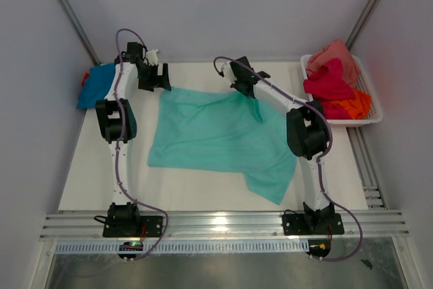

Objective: Fold and stack the t-shirts
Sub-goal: Flatten the tshirt out

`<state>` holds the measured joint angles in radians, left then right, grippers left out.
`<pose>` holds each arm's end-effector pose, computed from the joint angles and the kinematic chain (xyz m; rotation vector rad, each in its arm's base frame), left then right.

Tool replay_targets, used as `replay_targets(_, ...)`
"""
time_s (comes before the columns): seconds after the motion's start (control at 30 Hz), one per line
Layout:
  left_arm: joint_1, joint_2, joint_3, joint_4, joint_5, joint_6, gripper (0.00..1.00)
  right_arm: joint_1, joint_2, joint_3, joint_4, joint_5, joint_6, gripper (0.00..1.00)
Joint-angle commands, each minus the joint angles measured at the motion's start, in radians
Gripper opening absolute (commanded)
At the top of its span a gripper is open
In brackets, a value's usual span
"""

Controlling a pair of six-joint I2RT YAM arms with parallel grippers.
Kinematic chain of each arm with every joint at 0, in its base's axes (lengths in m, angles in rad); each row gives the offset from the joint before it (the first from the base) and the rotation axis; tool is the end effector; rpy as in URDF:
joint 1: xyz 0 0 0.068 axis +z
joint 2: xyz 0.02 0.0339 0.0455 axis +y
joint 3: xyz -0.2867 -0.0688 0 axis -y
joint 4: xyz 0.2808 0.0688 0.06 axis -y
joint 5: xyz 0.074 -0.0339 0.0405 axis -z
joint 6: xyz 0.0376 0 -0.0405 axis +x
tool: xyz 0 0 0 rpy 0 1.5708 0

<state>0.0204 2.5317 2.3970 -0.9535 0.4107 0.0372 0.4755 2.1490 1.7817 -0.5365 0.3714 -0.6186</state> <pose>0.5918 -0.0029 0.2034 0.1552 2.6011 -0.5234 0.4755 0.2295 0.2231 -1.1405 2.1797 -0.5208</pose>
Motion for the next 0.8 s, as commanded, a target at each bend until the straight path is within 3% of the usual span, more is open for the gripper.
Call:
replay_targets(0.0, 0.006, -0.059, -0.028, 0.021, -0.027, 0.0, 0.95, -0.008, 0.063, 0.181, 0.134, 0.112, -0.088, 0.03)
replay_targets(0.13, 0.004, -0.108, -0.087, 0.028, -0.058, 0.033, 0.95, -0.009, 0.14, 0.269, 0.275, 0.191, -0.221, 0.03)
replay_targets(0.47, 0.003, -0.133, -0.137, 0.01, -0.093, 0.082, 0.95, -0.029, 0.281, 0.28, 0.746, 0.317, -0.591, 0.03)
replay_targets(0.77, -0.01, -0.146, -0.116, 0.024, -0.11, 0.09, 0.95, -0.031, 0.336, 0.28, 0.757, 0.327, -0.607, 0.03)
